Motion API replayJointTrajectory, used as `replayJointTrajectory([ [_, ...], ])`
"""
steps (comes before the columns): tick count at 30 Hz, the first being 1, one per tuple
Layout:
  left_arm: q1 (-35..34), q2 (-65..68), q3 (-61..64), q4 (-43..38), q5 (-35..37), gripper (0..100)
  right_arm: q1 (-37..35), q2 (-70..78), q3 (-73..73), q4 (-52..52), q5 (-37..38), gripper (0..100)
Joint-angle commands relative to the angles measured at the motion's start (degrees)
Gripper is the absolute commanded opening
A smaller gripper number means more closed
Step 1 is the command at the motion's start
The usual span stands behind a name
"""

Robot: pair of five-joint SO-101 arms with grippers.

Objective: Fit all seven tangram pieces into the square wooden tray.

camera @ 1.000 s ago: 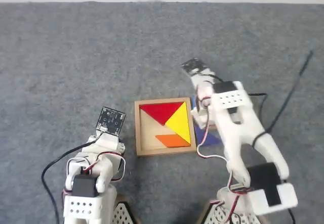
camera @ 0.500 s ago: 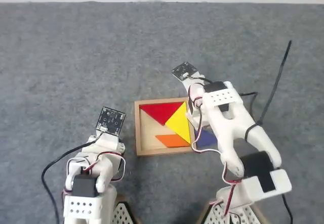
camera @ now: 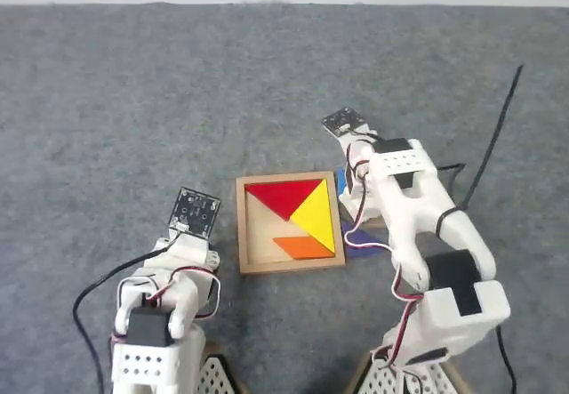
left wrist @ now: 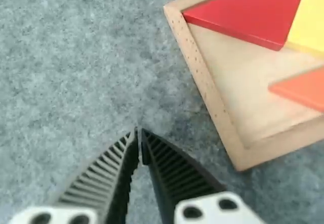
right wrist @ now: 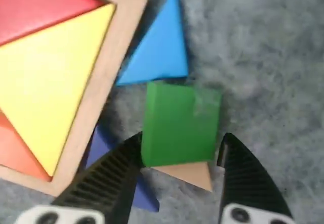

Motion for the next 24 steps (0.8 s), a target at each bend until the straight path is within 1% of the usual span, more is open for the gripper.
replayJointTrajectory([
  [1,-0.3,-1.4,-0.7,0.4,0.4,1,0.9,-0.4,-2.3,-0.7,0.3,23.3],
  [4,-0.3,-1.4,-0.7,0.4,0.4,1,0.9,-0.7,-1.9,-0.1,0.4,23.4],
  [7,-0.3,-1.4,-0.7,0.4,0.4,1,0.9,-0.8,-2.0,3.0,-0.4,23.5],
  [11,-0.3,-1.4,-0.7,0.4,0.4,1,1.5,-0.9,-2.5,3.1,-8.4,23.5],
  [13,-0.3,-1.4,-0.7,0.4,0.4,1,2.2,-0.9,-3.3,3.3,-9.5,23.5],
  [20,-0.3,-1.4,-0.7,0.4,0.4,1,5.2,-0.9,-3.5,3.6,-9.0,23.5],
  [24,-0.3,-1.4,-0.7,0.4,0.4,1,5.1,-0.9,-3.3,3.7,-4.3,23.5],
])
